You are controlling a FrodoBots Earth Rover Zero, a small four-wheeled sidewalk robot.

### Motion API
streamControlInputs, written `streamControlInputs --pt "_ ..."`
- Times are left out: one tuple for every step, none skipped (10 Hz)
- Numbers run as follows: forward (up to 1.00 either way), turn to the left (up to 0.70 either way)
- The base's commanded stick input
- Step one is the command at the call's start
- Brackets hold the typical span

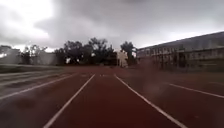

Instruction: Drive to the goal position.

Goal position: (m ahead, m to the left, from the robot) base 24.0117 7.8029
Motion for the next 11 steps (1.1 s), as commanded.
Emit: streamControlInputs --pt "0.45 0.00" --pt "0.45 0.00" --pt "0.45 0.00" --pt "0.45 0.00" --pt "0.45 0.00" --pt "0.45 0.00" --pt "0.45 0.00" --pt "0.45 0.00" --pt "0.45 0.00" --pt "0.45 0.00" --pt "0.45 0.00"
